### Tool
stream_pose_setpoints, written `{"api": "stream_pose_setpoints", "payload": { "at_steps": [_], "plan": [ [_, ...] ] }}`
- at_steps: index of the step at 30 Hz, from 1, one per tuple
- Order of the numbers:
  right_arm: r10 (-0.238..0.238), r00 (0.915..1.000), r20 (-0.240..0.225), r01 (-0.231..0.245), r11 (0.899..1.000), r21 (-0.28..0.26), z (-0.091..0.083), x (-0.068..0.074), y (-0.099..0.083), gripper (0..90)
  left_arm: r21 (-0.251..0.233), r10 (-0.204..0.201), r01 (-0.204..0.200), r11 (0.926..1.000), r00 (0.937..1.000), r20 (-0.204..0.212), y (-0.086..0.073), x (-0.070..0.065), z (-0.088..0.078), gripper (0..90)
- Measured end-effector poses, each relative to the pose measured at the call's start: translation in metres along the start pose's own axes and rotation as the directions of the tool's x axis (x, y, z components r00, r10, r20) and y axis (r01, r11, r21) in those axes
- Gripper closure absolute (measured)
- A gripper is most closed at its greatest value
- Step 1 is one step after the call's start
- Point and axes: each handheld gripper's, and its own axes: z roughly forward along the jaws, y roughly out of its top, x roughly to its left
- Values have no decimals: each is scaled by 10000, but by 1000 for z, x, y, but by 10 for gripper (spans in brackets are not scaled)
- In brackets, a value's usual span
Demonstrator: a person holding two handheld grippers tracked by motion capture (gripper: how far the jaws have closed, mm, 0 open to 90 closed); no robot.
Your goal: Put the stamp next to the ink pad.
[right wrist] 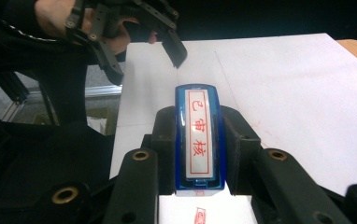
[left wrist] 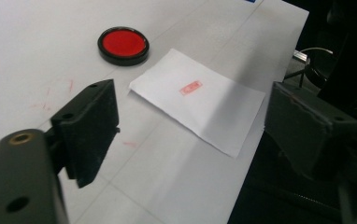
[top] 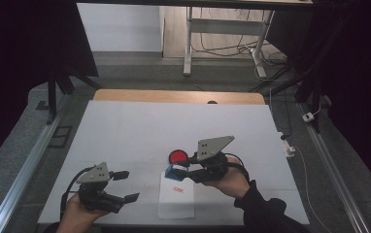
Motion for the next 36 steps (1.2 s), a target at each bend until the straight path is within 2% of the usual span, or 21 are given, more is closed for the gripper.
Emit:
{"api": "stream_pose_setpoints", "payload": {
  "at_steps": [3, 8, 17, 25, 29, 36],
  "plan": [
    [82, 9998, 168, -82, 10000, -12, -2, 0, -1, 699, 125, -184, 187, 9997, 9995, -264, -4, 0, -4, 142],
    [-39, 9979, 639, 28, 9999, 166, -5, 1, -3, 699, 139, -534, 544, 9984, 9967, -611, -11, 2, -10, 104],
    [405, 9921, 1187, -436, 9988, 235, -13, -1, -10, 699, 207, -981, 1021, 9946, 9850, -1420, -25, 4, -22, 52],
    [696, 9872, 1437, -743, 9969, 276, -17, -2, -15, 699, 367, -879, 976, 9946, 9743, -2073, -31, 3, -28, 38],
    [835, 9849, 1515, -893, 9955, 319, -21, -2, -18, 699, 618, -840, 1008, 9930, 9691, -2321, -33, 3, -28, 29],
    [991, 9753, 1977, -1076, 9936, 330, -30, -4, -25, 699, 915, -768, 1055, 9902, 9588, -2735, -35, 2, -28, 22]
  ]
}}
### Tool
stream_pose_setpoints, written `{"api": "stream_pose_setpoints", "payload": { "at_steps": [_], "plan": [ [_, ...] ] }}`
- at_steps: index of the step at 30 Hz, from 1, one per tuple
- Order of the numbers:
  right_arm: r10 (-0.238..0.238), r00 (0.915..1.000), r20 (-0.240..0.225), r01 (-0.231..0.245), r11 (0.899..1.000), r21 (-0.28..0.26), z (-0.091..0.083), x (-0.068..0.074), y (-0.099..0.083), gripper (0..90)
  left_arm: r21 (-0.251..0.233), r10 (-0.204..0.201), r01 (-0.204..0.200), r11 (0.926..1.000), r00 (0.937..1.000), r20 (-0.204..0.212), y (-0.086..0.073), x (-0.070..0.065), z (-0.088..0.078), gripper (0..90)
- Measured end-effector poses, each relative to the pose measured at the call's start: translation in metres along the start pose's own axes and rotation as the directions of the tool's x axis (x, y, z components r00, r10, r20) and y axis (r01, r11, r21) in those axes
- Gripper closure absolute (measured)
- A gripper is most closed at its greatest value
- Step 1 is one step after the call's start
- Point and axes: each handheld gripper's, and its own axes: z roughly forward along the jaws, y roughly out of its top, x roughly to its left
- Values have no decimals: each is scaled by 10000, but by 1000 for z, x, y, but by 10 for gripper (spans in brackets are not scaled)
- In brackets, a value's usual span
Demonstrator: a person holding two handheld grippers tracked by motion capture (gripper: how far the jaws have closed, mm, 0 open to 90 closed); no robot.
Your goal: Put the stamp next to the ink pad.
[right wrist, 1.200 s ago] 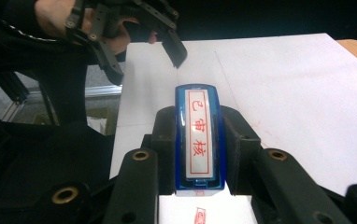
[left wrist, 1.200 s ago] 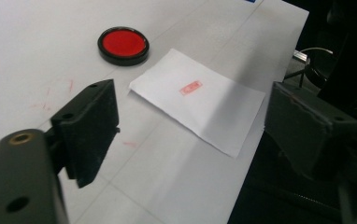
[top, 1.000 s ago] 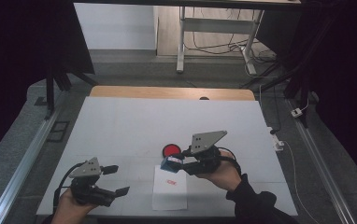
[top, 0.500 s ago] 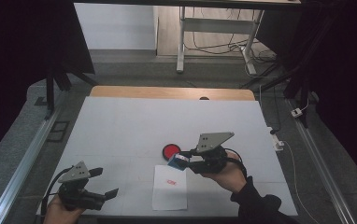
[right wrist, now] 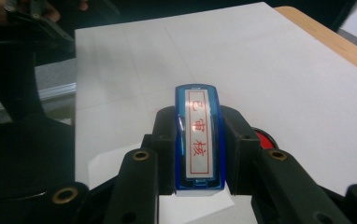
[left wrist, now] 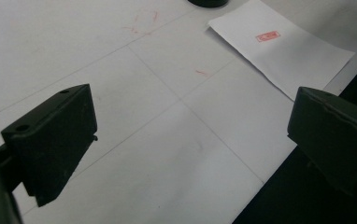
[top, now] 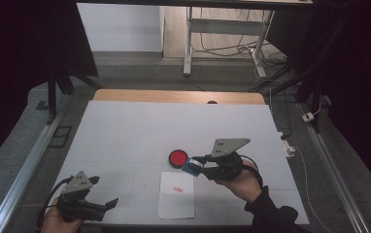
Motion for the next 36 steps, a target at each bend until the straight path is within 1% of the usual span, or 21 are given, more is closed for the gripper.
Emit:
{"api": "stream_pose_setpoints", "payload": {
  "at_steps": [2, 7, 11, 16, 19, 27, 32, 36],
  "plan": [
    [88, 9999, 126, -88, 10000, 0, -3, -1, -2, 699, 89, -63, 64, 9999, 9999, -87, 0, 0, 0, 23],
    [210, 9982, 553, -217, 9997, 116, -9, -6, -9, 699, 213, -223, 222, 9995, 9997, 41, 0, 2, 2, 27],
    [427, 9943, 979, -448, 9988, 196, -13, -13, -17, 699, 170, -320, 317, 9994, 9994, 144, 0, 3, 2, 26],
    [587, 9875, 1463, -650, 9971, 386, -18, -22, -26, 699, 183, -305, 302, 9994, 9994, 184, 0, 3, 2, 26],
    [728, 9812, 1788, -818, 9957, 438, -21, -28, -32, 699, 185, -262, 259, 9995, 9995, 179, 0, 3, 2, 27],
    [1044, 9625, 2503, -1155, 9929, 299, -30, -42, -44, 698, 186, -194, 190, 9996, 9995, 229, 0, 3, 2, 29],
    [968, 9476, 3044, -1164, 9921, 470, -34, -49, -53, 698, 165, -184, 180, 9997, 9995, 241, 0, 3, 2, 29],
    [979, 9389, 3298, -1274, 9894, 690, -33, -56, -60, 698, 205, -96, 91, 9997, 9996, 269, 0, 2, 1, 31]
  ]
}}
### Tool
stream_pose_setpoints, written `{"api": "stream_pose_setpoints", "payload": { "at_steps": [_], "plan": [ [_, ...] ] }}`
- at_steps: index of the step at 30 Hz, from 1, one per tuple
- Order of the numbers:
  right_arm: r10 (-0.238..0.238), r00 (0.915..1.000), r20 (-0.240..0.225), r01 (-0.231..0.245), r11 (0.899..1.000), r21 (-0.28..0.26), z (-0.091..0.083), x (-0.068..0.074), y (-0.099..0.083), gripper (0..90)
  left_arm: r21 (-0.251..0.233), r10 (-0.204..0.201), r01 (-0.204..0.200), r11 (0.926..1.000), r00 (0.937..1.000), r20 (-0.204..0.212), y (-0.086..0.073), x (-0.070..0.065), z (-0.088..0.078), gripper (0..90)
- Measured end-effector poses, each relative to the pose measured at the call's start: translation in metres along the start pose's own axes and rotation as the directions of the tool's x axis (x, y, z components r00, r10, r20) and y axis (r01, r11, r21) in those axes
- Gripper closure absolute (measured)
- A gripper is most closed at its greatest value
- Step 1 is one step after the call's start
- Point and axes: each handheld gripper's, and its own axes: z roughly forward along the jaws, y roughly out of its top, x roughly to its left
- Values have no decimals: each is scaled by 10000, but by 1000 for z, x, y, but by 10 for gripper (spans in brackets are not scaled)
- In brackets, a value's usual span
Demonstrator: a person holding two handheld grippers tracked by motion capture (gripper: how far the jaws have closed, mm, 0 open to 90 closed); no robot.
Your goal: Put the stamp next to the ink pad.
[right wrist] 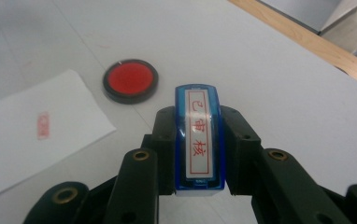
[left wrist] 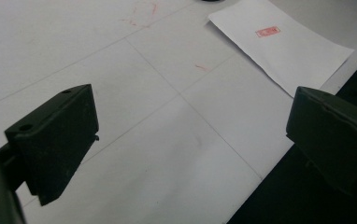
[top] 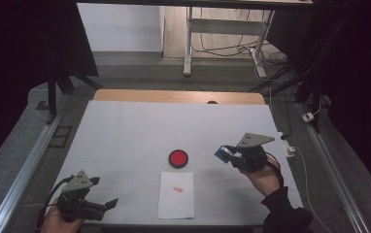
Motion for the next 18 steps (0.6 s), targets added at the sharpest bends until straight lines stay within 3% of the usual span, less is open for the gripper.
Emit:
{"api": "stream_pose_setpoints", "payload": {
  "at_steps": [3, 6, 14, 18],
  "plan": [
    [40, 10000, 67, -41, 9999, 127, 3, -3, -5, 698, -51, -16, 16, 10000, 10000, 14, 0, 0, 0, 30],
    [-195, 9989, 433, 182, 9994, 296, 2, -6, -7, 698, -80, -171, 171, 9998, 9998, 29, 0, 2, -1, 21],
    [300, 9989, 356, -304, 9995, 104, 4, -18, -16, 698, -20, 51, -51, 10000, 10000, 40, 0, 0, 0, 19],
    [280, 9988, 411, -297, 9987, 423, 11, -20, -22, 698, 12, 113, -113, 9999, 9999, 17, 0, 0, 0, 19]
  ]
}}
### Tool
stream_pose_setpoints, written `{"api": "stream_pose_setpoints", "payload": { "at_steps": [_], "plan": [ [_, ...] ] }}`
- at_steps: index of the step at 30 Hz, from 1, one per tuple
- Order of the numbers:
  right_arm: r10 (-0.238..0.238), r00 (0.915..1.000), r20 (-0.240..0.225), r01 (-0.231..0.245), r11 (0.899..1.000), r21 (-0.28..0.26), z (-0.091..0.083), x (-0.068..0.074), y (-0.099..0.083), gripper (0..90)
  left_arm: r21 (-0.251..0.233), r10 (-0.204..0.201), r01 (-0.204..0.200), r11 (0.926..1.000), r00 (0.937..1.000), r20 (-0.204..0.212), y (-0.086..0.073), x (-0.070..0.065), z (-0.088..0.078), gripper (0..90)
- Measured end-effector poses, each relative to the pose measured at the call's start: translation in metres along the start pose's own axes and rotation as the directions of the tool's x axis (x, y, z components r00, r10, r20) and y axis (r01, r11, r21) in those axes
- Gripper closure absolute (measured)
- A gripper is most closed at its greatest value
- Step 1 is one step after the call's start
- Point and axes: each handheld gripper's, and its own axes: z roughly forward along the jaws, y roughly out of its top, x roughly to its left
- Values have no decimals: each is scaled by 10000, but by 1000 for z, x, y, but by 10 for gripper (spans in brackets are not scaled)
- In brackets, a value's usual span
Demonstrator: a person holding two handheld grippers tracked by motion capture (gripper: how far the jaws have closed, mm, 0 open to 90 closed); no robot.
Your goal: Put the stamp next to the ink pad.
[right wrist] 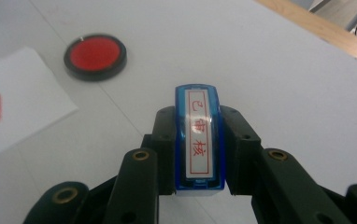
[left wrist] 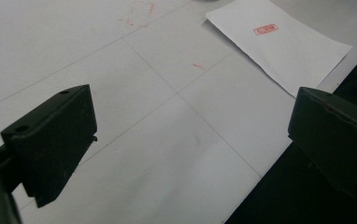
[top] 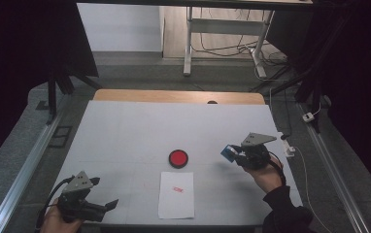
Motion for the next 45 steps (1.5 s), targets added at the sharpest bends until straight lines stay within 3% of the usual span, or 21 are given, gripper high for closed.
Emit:
{"api": "stream_pose_setpoints", "payload": {
  "at_steps": [7, 19, 23, 26, 31, 37, 41, 42, 43, 44, 45],
  "plan": [
    [84, 10000, -33, -83, 9996, 274, 11, -4, -8, 697, 36, 51, -51, 10000, 10000, 26, 0, 0, 0, 19],
    [-179, 9996, -233, 200, 9951, 969, 31, -1, -17, 692, 62, 56, -56, 10000, 10000, 66, 0, 0, 1, 22],
    [33, 9995, -317, -3, 9953, 966, 33, -3, -17, 686, 56, 10, -11, 10000, 10000, 91, 0, 0, 1, 23],
    [182, 9994, -306, -149, 9942, 1061, 34, -4, -18, 626, 41, -2, 1, 10000, 9999, 106, 0, 0, 1, 23],
    [354, 9993, -144, -343, 9969, 704, 30, -4, -15, 542, 38, -5, 5, 10000, 9999, 104, 0, 1, 1, 24],
    [1232, 9920, -269, -1221, 9917, 400, 26, -6, -12, 337, -40, 25, -25, 10000, 9999, 128, -1, 0, -1, 23],
    [852, 9961, 231, -864, 9946, 570, 20, -2, -7, 166, -50, -142, 143, 9999, 9998, 149, -1, 2, -1, 12],
    [904, 9953, 349, -923, 9941, 570, 18, -2, -7, 151, -69, -94, 96, 9999, 9994, 343, -1, 2, -2, 14],
    [1471, 9888, 240, -1479, 9884, 356, 19, -2, -5, 108, -64, -43, 45, 10000, 9994, 334, -1, 0, -3, 14],
    [2033, 9786, -315, -2015, 9781, 526, 22, -4, -2, 66, 61, 2, -3, 10000, 9999, 103, -1, -2, -3, 1],
    [2008, 9787, -427, -1975, 9777, 710, 23, -2, 0, 69, 332, 223, -219, 9992, 9997, -119, -2, -5, -1, 2]
  ]
}}
